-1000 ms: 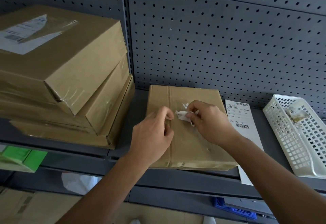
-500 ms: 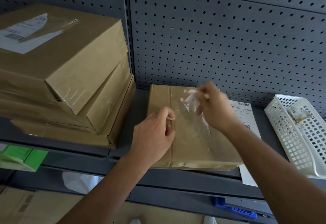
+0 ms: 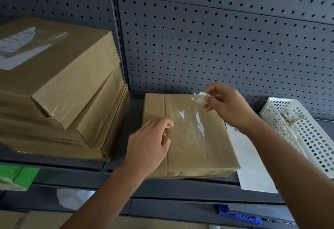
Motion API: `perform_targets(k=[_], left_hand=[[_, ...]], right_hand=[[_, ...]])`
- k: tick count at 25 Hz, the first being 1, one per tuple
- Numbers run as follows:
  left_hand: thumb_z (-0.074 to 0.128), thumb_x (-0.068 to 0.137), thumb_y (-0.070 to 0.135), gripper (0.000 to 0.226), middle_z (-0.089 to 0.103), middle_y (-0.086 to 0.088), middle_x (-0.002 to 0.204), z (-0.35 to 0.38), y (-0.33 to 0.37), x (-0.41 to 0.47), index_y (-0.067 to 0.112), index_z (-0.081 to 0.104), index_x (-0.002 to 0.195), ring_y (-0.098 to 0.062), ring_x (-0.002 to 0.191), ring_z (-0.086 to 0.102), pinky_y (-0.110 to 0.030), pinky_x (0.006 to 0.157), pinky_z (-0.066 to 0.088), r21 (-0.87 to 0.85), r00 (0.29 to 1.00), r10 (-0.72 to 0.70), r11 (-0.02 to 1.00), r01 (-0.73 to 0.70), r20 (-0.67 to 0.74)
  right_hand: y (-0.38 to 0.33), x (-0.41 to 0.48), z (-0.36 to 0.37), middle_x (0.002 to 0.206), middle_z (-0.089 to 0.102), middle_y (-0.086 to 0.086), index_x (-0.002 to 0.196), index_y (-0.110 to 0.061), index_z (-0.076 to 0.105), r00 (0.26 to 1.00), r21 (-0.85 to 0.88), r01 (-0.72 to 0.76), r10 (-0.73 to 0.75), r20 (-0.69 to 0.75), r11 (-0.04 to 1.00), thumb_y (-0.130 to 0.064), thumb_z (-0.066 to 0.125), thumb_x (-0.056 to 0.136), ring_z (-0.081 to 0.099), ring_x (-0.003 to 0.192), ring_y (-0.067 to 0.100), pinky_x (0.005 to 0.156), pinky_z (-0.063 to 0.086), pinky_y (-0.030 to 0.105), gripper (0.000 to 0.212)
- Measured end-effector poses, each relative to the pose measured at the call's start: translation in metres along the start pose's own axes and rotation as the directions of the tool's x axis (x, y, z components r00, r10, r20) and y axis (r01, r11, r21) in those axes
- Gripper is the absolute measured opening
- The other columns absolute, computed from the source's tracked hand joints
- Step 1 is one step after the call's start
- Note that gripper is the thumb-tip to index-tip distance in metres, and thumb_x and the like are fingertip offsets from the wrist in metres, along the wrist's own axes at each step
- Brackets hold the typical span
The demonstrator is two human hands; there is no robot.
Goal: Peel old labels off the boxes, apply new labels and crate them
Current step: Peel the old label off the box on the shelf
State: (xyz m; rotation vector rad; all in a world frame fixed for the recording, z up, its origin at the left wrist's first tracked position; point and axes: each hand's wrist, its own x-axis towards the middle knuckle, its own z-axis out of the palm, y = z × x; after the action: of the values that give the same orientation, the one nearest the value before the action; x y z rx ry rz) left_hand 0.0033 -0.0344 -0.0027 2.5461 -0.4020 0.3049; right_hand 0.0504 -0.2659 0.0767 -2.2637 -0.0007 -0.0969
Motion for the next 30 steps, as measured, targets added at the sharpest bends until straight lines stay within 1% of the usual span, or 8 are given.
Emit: perform_targets(k=[4,7,11,14,18,22,26,30], left_hand=[[0.054,0.095,0.036,0.017,0.055,0.021,0.104,0.0,0.007,0.004,0.039,0.062,0.11,0.0,0.097,0.052,-0.025,0.067,0.053,0.071,0.997,0.073,0.995,-0.075,0.023],[0.056,0.093,0.049,0.022,0.052,0.018,0.109,0.002,0.012,0.005,0.035,0.064,0.107,-0.004,0.103,0.049,-0.026,0.072,0.052,0.088,0.997,0.077,0.993,-0.079,0.026],[0.063,0.093,0.036,0.015,0.051,0.019,0.112,0.006,0.02,0.007,0.032,0.065,0.108,-0.003,0.103,0.047,-0.02,0.075,0.047,0.045,0.994,0.101,0.994,-0.103,0.034],[0.061,0.094,0.031,0.013,0.055,0.021,0.108,0.008,0.021,0.006,0.032,0.067,0.105,-0.001,0.101,0.049,-0.02,0.077,0.046,0.01,0.994,0.099,0.995,-0.099,0.042],[0.06,0.094,0.033,0.013,0.055,0.023,0.108,0.009,0.02,0.005,0.032,0.066,0.106,0.001,0.102,0.047,-0.016,0.08,0.038,0.003,0.994,0.093,0.996,-0.094,0.057],[0.061,0.094,0.033,0.01,0.055,0.023,0.107,0.006,0.021,0.005,0.033,0.065,0.103,0.002,0.1,0.047,-0.008,0.07,0.031,-0.007,0.994,0.08,0.997,-0.08,0.076],[0.059,0.095,0.036,0.01,0.054,0.024,0.107,0.004,0.019,0.004,0.035,0.063,0.103,0.002,0.101,0.048,-0.008,0.07,0.031,0.005,0.993,0.062,0.998,-0.063,0.096],[0.062,0.093,0.032,0.016,0.055,0.026,0.108,0.0,0.021,0.004,0.036,0.063,0.109,0.003,0.101,0.051,-0.011,0.071,0.034,0.031,0.991,0.058,0.998,-0.062,0.117]], right_hand=[[0.017,-0.016,-0.012,0.084,0.068,-0.01,0.092,-0.023,0.067,0.999,-0.253,0.048,-0.052,-0.012,0.966,-0.027,0.064,0.092,0.064,0.077,0.006,0.068,0.051,0.022,0.005],[0.029,-0.029,-0.009,0.081,0.065,-0.005,0.088,-0.015,0.068,0.981,-0.327,0.19,-0.195,0.019,0.926,-0.013,0.072,0.085,0.061,0.074,0.007,0.069,0.053,0.026,0.005],[0.043,-0.035,0.001,0.081,0.059,-0.013,0.088,-0.017,0.07,0.943,-0.358,0.327,-0.279,0.179,0.875,-0.004,0.072,0.079,0.057,0.068,0.002,0.064,0.05,0.021,0.015],[0.052,-0.037,0.004,0.088,0.058,-0.014,0.091,-0.019,0.073,0.92,-0.376,0.379,-0.302,0.248,0.845,-0.009,0.07,0.079,0.059,0.071,0.009,0.067,0.053,0.029,0.016],[0.056,-0.039,0.002,0.094,0.059,-0.011,0.094,-0.018,0.072,0.92,-0.369,0.367,-0.275,0.278,0.854,-0.019,0.075,0.083,0.057,0.075,0.006,0.072,0.05,0.025,0.011],[0.05,-0.038,-0.003,0.082,0.067,-0.01,0.085,-0.021,0.069,0.988,-0.216,0.128,-0.105,0.117,0.968,-0.027,0.072,0.089,0.061,0.075,0.004,0.069,0.046,0.014,0.008],[0.047,-0.031,-0.035,0.081,0.076,0.0,0.085,-0.016,0.071,0.992,0.189,-0.063,0.083,-0.097,0.98,-0.019,0.073,0.088,0.073,0.078,0.017,0.08,0.055,0.03,0.004],[0.072,-0.03,-0.094,0.084,0.076,0.0,0.085,-0.019,0.076,0.943,0.231,-0.139,0.2,-0.266,0.963,-0.026,0.078,0.082,0.072,0.085,0.02,0.087,0.054,0.036,0.008]])
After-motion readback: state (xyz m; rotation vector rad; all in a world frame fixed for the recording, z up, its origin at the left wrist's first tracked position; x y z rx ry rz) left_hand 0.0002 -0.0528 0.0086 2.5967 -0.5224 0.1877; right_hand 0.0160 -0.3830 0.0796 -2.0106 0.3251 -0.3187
